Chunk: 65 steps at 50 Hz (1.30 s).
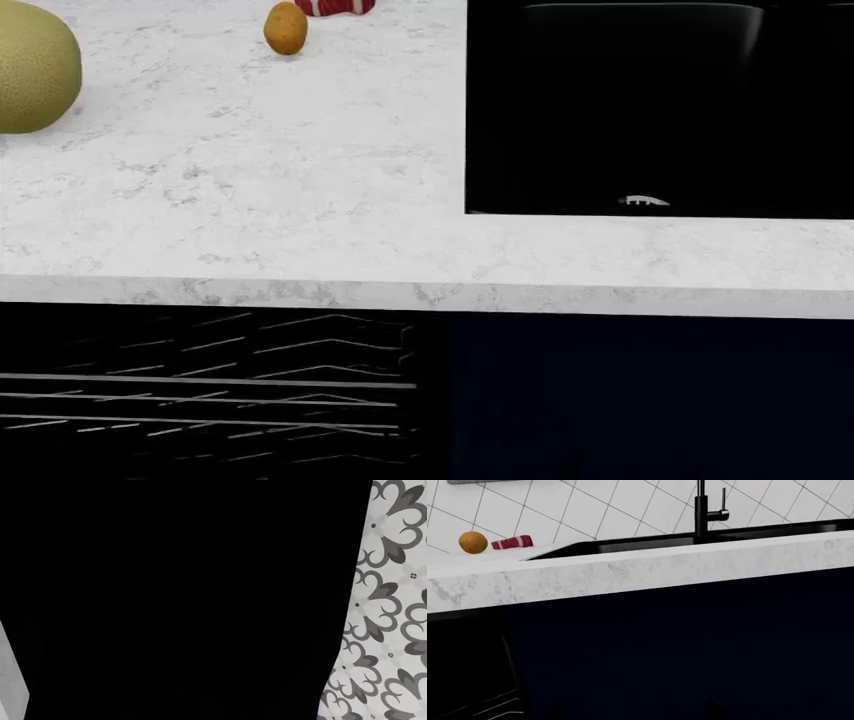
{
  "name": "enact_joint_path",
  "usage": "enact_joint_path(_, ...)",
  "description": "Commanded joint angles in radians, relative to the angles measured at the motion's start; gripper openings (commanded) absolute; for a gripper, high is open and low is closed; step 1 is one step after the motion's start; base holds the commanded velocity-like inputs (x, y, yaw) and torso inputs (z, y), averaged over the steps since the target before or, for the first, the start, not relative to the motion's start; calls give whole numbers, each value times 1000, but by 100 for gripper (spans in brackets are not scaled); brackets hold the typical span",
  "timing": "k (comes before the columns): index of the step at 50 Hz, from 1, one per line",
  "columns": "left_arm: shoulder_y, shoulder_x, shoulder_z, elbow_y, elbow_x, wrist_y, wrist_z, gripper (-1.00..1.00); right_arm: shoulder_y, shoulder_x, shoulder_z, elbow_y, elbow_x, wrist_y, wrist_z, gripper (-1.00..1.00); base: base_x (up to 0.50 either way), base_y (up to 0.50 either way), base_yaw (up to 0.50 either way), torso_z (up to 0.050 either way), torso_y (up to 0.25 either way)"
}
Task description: Open the dishwasher door
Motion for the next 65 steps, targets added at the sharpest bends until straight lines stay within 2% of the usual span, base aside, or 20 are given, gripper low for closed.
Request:
enact_joint_path(1, 134, 58, 119, -45, -348, 104, -46, -100, -5, -1, -6, -1, -1, -6, 2, 100, 0, -5, -6, 0, 0)
enact_joint_path(14, 206, 53, 103, -126, -471, 203, -81, -100, 0, -4, -19, -2, -4, -5, 5, 100, 1, -5, -7, -2, 0)
enact_joint_path(24, 209, 45, 86, -140, -554, 241, -36, -100, 8, -3, -28, -5, -5, 3, 6, 100, 2, -6, -7, -3, 0)
enact_joint_path(38, 209, 30, 43, -138, -739, 314, 89, -100, 5, -3, -29, 10, -1, -14, 6, 100, 4, -3, -5, -3, 0)
enact_joint_path(46, 243, 35, 6, -179, -823, 367, 86, -100, 4, -3, -33, 13, -1, -17, 7, 100, 2, -1, -1, -3, 0)
enact_joint_path(57, 243, 34, 51, -202, -804, 346, 105, -100, 3, -2, -38, 17, -2, -21, 9, 100, 3, 0, 0, -2, 0)
enact_joint_path(65, 319, 55, 95, -293, -851, 378, 116, -100, 2, -2, -39, 20, 2, -26, 10, 100, 1, 0, 0, -1, 0)
